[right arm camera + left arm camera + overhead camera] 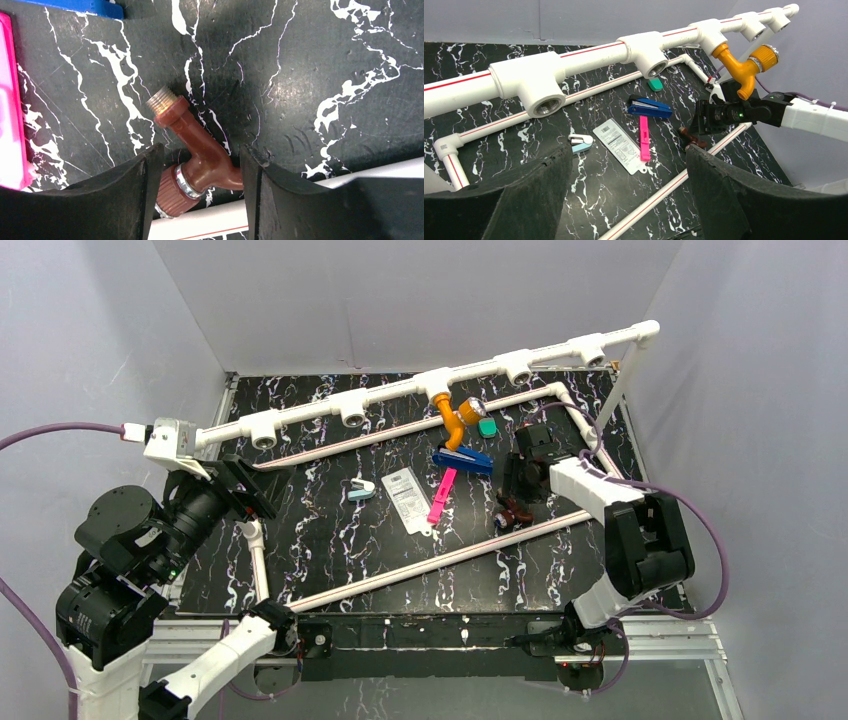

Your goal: Install the water faucets

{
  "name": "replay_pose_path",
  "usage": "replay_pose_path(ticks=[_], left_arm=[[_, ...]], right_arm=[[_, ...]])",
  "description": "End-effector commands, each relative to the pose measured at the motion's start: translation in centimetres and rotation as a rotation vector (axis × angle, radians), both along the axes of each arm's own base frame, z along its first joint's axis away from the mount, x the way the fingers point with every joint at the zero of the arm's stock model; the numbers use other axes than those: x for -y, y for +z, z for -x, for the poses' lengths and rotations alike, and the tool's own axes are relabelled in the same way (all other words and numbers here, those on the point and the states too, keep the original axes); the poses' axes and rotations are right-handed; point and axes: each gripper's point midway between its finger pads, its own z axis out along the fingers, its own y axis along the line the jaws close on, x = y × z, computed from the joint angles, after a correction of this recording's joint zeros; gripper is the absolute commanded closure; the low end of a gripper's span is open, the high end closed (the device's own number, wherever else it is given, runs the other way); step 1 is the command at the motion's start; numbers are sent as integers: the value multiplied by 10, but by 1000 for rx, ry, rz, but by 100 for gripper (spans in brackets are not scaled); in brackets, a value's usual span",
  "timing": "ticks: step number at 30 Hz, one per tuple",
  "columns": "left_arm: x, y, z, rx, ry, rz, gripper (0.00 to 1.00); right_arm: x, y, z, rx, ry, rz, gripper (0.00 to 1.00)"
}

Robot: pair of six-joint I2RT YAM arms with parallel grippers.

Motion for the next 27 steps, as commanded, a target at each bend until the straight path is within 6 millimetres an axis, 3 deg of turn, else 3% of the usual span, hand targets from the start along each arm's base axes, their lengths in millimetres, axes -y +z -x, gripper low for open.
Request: replay_pose_path(ticks=[1, 5, 13, 24, 27], left_arm=[[-3, 6, 1, 20, 7, -9, 20], [-3, 6, 1, 20, 8, -13, 20], [-2, 5, 0, 19, 5, -14, 20], [-3, 2, 1, 11, 4, -19, 20], [-4, 0, 3, 3, 6, -19, 20]], right_arm=[[-7, 10, -24, 68, 18, -1, 40], [-10, 2, -25, 44, 43, 2, 46], [-20, -14, -14, 4, 92, 19, 48], [-20, -37, -6, -46, 131, 80, 58], [-20, -42, -5, -62, 147, 102, 72]])
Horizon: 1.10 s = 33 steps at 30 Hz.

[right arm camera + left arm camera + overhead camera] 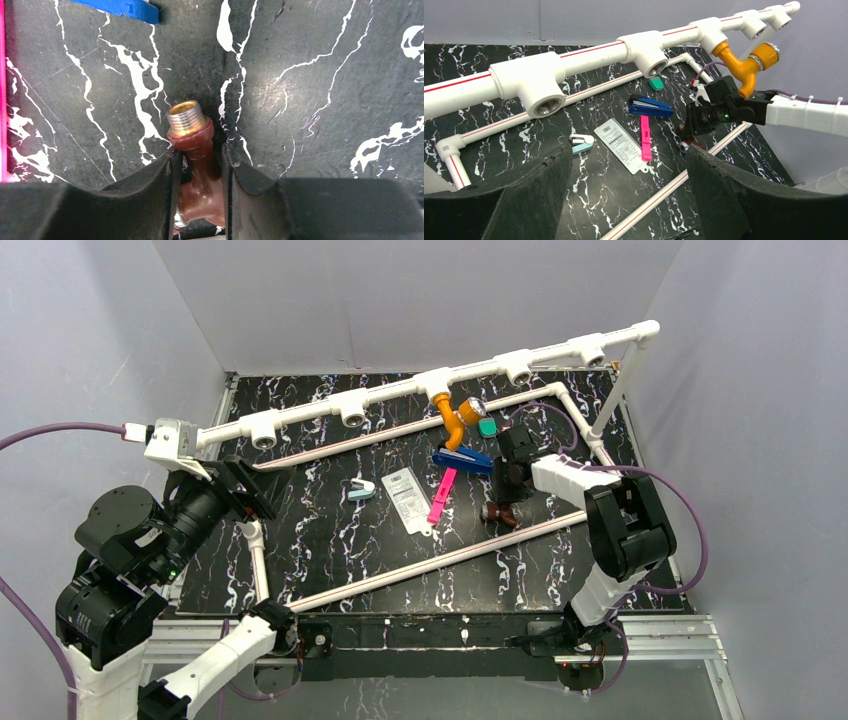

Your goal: Install the water faucets

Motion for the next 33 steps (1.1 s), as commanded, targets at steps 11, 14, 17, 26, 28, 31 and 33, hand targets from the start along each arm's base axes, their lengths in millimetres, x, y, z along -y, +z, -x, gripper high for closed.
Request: replay_pose_path(ticks=[11, 14, 17, 26, 28, 31, 33], left_arm=[[-7, 3, 7, -18, 29, 21, 20], [-7, 4, 7, -24, 32, 27, 20], [-7, 2, 6, -36, 34, 28, 20], [6, -14, 3, -129, 9, 58, 20], [10, -22, 3, -163, -3, 60, 20], [17, -33, 6, -208, -31, 62, 20], [21, -39, 8, -234, -57, 61, 20]], right_arm=[[-10, 15, 3, 32, 49, -6, 99], [-19, 31, 11, 55, 58, -78, 99], [-32, 51, 22, 74, 81, -169, 99], [-74, 115, 74, 158, 274, -396, 99], [-84, 126, 89, 165, 339, -463, 99], [-98, 140, 114, 153, 430, -568, 99], [-108, 151, 131, 151, 485, -639, 99]])
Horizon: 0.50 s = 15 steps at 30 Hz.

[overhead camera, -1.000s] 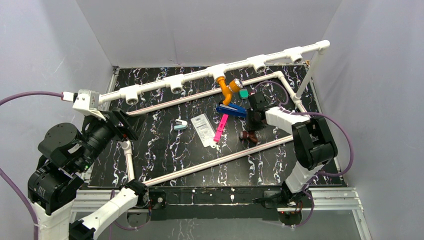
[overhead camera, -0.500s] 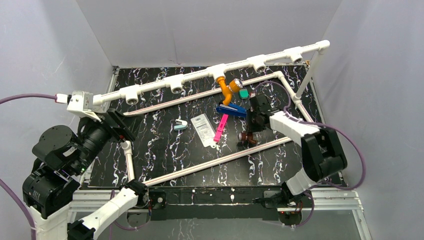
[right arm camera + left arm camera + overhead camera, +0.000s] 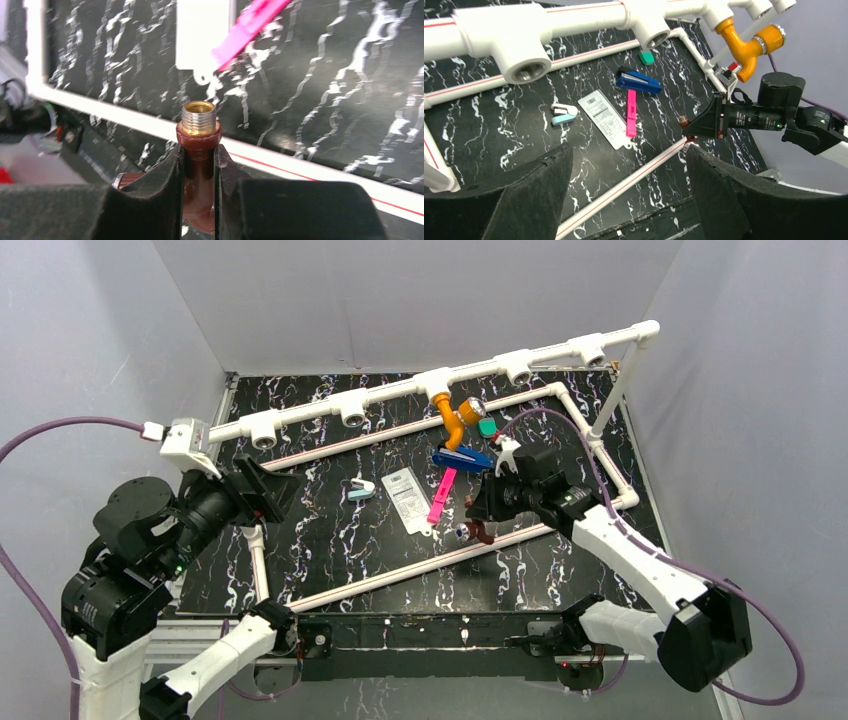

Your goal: Install the water faucets

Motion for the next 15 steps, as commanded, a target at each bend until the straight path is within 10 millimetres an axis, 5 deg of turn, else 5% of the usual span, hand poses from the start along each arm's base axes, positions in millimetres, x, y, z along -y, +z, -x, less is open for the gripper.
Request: replay_pose_path(ticks=[1, 15], left_arm=[[15, -24, 4, -106, -70, -4, 20], [48, -55, 38, -270, -340, -30, 20]], right_arm=[[-29, 27, 45, -24, 180, -186, 99], [-59, 102, 135, 192, 526, -425, 99]])
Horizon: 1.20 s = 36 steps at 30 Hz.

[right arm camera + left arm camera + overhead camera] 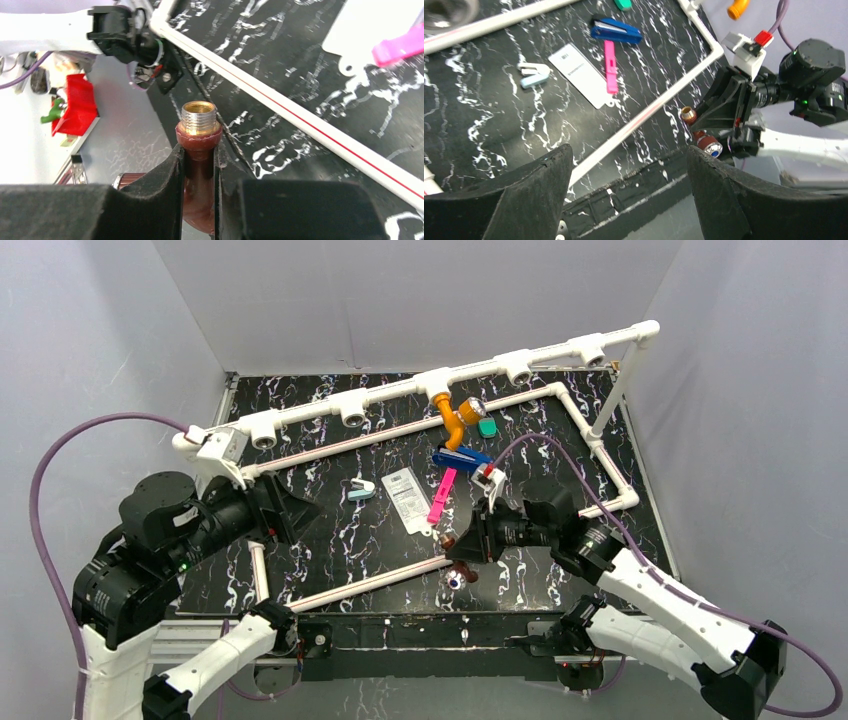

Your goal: Install the water faucets

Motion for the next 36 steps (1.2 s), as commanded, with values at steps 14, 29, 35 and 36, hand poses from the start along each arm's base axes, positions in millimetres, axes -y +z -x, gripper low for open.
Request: replay_pose_path(ticks=[14, 29, 35, 36], left_arm=[[44, -23, 38, -224, -308, 69, 20], [58, -44, 57, -356, -407, 127, 20], [62, -50, 60, -390, -425, 147, 20], [63, -52, 60, -396, -428, 149, 21]], right_arm=[[-51, 98, 53, 398, 406, -177, 99], [-112, 136, 46, 574, 564, -128, 99], [-122, 136, 52, 612, 621, -90, 99], [-124, 135, 53, 617, 630, -83, 99]])
